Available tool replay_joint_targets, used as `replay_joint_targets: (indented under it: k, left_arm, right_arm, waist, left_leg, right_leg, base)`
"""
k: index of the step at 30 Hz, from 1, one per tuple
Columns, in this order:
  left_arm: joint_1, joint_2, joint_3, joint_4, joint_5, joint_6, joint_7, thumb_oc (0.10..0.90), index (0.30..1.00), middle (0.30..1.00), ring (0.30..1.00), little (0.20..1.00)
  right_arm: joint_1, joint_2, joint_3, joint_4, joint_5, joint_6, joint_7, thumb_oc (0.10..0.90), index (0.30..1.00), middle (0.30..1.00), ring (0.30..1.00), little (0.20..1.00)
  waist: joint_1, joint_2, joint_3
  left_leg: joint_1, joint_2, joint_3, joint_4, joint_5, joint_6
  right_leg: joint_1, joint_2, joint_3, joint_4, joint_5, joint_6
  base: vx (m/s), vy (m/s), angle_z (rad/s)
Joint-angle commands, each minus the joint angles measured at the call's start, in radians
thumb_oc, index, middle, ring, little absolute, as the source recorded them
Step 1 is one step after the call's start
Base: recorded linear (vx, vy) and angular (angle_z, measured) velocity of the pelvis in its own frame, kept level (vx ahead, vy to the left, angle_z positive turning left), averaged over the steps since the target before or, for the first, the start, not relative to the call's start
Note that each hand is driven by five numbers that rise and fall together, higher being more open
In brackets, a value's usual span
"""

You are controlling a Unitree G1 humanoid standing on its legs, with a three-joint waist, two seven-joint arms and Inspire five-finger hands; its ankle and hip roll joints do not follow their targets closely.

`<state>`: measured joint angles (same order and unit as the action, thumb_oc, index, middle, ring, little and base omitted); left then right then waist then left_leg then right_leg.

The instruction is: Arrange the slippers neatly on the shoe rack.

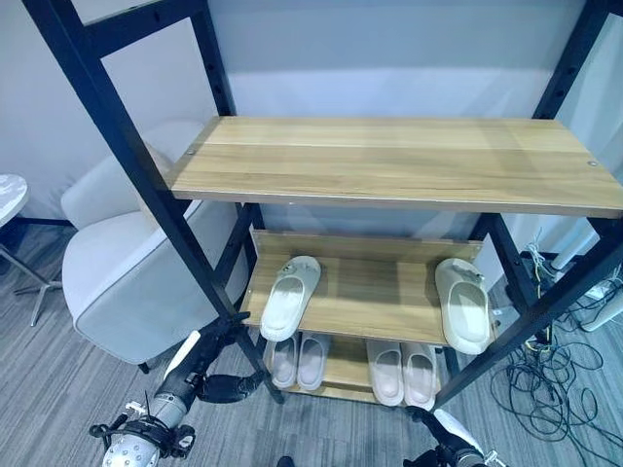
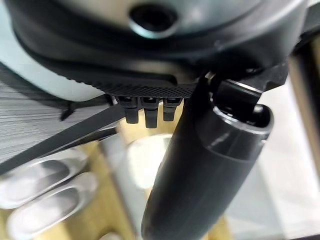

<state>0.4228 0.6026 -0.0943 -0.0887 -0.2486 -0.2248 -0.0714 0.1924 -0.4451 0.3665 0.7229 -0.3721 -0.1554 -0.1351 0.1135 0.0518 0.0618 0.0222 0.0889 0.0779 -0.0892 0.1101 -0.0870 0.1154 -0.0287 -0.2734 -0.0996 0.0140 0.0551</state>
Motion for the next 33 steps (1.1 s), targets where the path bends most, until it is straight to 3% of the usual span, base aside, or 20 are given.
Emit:
replay_joint_targets:
  k: [1,6,19,33]
  left_arm:
    - [-0.069,-0.001,0.076,-0.106,-0.083,-0.106,0.038,0.8,0.9,0.9,0.9,0.9]
    - [-0.113,-0.033,0.066,-0.103,-0.066,-0.109,0.064,0.8,0.9,0.9,0.9,0.9]
    - [-0.282,-0.098,-0.078,-0.068,-0.022,-0.101,0.109,0.8,0.9,0.9,0.9,0.9]
    - [-0.389,-0.146,-0.105,-0.014,0.083,-0.1,0.224,0.8,0.9,0.9,0.9,0.9]
  right_arm:
    - [-0.065,0.009,0.02,-0.003,-0.017,-0.024,-0.041,0.8,0.9,0.9,0.9,0.9]
    - [-0.075,0.022,0.022,0.021,-0.024,-0.013,-0.053,0.8,0.9,0.9,0.9,0.9]
    - [-0.081,0.044,0.027,0.051,-0.02,-0.001,-0.085,0.8,0.9,0.9,0.9,0.9]
    - [-0.071,0.059,0.03,0.062,-0.01,0.005,-0.105,0.8,0.9,0.9,0.9,0.9]
  waist:
    - [0.011,-0.03,-0.029]
    - [0.011,-0.026,-0.021]
    - [-0.027,-0.013,-0.032]
    - [-0.052,-0.013,-0.036]
  left_leg:
    - [-0.067,-0.029,0.06,0.002,0.046,-0.04]
    - [-0.073,-0.028,0.058,0.002,0.051,-0.041]
    - [-0.067,-0.028,0.074,0.002,0.036,-0.032]
    - [-0.066,-0.028,0.086,0.002,0.021,-0.03]
  right_leg:
    - [-0.008,-0.01,-0.043,0.014,-0.05,0.057]
    - [-0.012,-0.011,-0.047,0.015,-0.048,0.057]
    - [-0.028,-0.018,-0.026,0.013,-0.044,0.063]
    - [-0.047,-0.027,-0.014,0.013,-0.036,0.067]
  base:
    - [0.0,-0.038,0.0]
    - [0.0,-0.02,0.01]
    - [0.02,-0.003,-0.03]
    - [0.01,-0.002,-0.03]
